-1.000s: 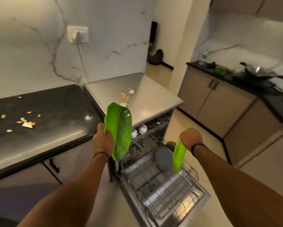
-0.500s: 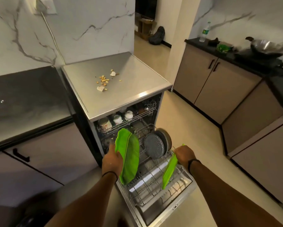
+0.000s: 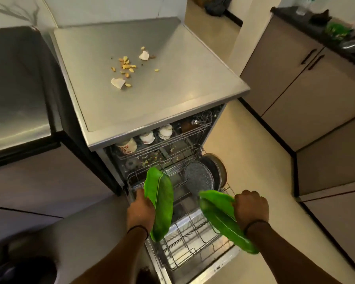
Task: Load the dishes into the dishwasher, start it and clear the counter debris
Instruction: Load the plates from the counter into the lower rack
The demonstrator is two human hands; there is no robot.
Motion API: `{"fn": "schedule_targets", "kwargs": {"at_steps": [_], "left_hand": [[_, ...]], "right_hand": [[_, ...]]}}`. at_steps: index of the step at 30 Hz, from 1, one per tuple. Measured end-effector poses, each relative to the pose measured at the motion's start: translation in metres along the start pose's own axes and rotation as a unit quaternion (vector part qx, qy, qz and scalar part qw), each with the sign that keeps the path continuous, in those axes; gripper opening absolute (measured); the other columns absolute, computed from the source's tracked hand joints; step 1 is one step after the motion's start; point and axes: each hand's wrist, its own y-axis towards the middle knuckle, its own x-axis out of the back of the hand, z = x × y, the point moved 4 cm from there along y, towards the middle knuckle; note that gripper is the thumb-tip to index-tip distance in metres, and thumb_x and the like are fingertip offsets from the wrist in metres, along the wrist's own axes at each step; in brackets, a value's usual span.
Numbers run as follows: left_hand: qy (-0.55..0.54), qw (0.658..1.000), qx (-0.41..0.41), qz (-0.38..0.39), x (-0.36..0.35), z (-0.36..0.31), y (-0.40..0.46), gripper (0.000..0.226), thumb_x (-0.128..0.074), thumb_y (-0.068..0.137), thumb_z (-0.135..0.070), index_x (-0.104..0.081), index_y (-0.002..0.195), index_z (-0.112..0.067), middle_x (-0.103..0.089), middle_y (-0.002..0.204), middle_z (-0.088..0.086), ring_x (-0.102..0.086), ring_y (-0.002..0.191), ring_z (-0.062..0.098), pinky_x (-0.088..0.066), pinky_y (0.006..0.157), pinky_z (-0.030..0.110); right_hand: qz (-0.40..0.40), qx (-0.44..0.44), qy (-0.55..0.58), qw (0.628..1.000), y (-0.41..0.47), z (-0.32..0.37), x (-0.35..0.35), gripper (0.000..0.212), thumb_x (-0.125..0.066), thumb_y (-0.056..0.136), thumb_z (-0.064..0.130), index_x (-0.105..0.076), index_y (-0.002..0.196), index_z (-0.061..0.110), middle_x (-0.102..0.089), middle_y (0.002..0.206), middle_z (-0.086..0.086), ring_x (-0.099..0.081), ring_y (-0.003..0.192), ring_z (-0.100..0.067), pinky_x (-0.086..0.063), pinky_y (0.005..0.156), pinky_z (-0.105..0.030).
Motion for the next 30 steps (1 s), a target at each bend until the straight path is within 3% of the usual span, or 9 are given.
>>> {"fn": "schedule_targets", "kwargs": {"at_steps": [2,6,9,12,14,20,25,30], "left_hand": [[-0.014,1.0,0.015,-0.012,-0.016,0.007,0.013,0.027,-0.038,0.098,-0.017,-0.041,0.125,-0.016,-0.065,0.1,0.026,-0.062,0.092,0.044,-0.048,0.076,0.043],[-0.022,0.999,0.029,-0.03,-0.07,0.018,0.047,0.027,-0.038,0.097,-0.016,-0.037,0.123,-0.019,-0.066,0.094,0.025,-0.064,0.084,0.043,-0.05,0.07,0.044],[-0.012,0.999,0.024,-0.036,-0.105,0.021,0.064,0.028,-0.038,0.098,-0.014,-0.038,0.126,-0.016,-0.066,0.092,0.025,-0.063,0.084,0.042,-0.037,0.063,0.035],[-0.033,0.997,0.033,-0.057,-0.153,0.027,0.081,0.012,-0.043,0.095,-0.015,-0.038,0.102,-0.024,-0.065,0.087,0.022,-0.062,0.08,0.041,-0.036,0.061,0.034],[-0.033,0.996,0.034,-0.075,-0.177,0.035,0.091,0.017,-0.044,0.094,-0.016,-0.031,0.092,-0.027,-0.064,0.083,0.02,-0.062,0.076,0.04,-0.039,0.059,0.035],[0.0,0.988,0.072,-0.134,-0.242,0.06,0.102,0.016,-0.045,0.094,-0.013,-0.04,0.109,-0.017,-0.064,0.081,0.021,-0.061,0.072,0.04,-0.036,0.059,0.034],[0.016,0.987,0.088,-0.132,-0.267,0.054,0.108,0.012,-0.044,0.094,-0.011,-0.039,0.103,-0.017,-0.049,0.065,0.001,-0.048,0.061,0.029,-0.032,0.059,0.031],[0.025,0.987,0.064,-0.143,-0.276,0.045,0.12,0.019,-0.045,0.093,-0.012,-0.03,0.092,-0.024,-0.057,0.07,0.009,-0.06,0.072,0.041,-0.032,0.059,0.033]], "right_hand": [[0.003,-0.001,0.036,0.999,0.023,0.008,-0.02,0.032,-0.04,0.095,0.036,-0.064,0.111,0.022,-0.062,0.108,-0.003,-0.056,0.104,-0.026,-0.044,0.08,-0.034],[0.033,-0.007,0.156,0.987,0.084,0.028,-0.083,0.032,-0.033,0.099,0.029,-0.036,0.13,0.021,-0.067,0.102,-0.012,-0.064,0.095,-0.033,-0.047,0.074,-0.037],[0.04,0.003,0.174,0.984,0.124,0.044,-0.125,0.037,-0.03,0.099,0.028,-0.025,0.135,0.02,-0.065,0.1,-0.016,-0.064,0.092,-0.035,-0.049,0.074,-0.04],[0.038,0.026,0.192,0.98,0.174,0.062,-0.173,0.038,-0.031,0.099,0.025,-0.027,0.137,0.02,-0.065,0.102,-0.02,-0.064,0.093,-0.037,-0.048,0.074,-0.041],[0.034,0.052,0.215,0.975,0.196,0.078,-0.195,0.03,-0.034,0.1,0.025,-0.033,0.129,0.018,-0.066,0.1,-0.02,-0.064,0.091,-0.039,-0.045,0.071,-0.04],[0.023,0.068,0.261,0.963,0.233,0.103,-0.27,0.031,-0.027,0.103,0.029,-0.039,0.125,0.012,-0.066,0.102,-0.02,-0.064,0.095,-0.04,-0.046,0.076,-0.043],[0.037,0.097,0.231,0.967,0.249,0.116,-0.282,0.033,-0.026,0.102,0.018,-0.032,0.132,0.007,-0.066,0.107,-0.022,-0.064,0.099,-0.042,-0.048,0.081,-0.046],[0.043,0.134,0.207,0.968,0.257,0.129,-0.288,0.038,-0.027,0.101,0.016,-0.027,0.138,0.012,-0.066,0.109,-0.018,-0.064,0.099,-0.04,-0.049,0.079,-0.045]]}}
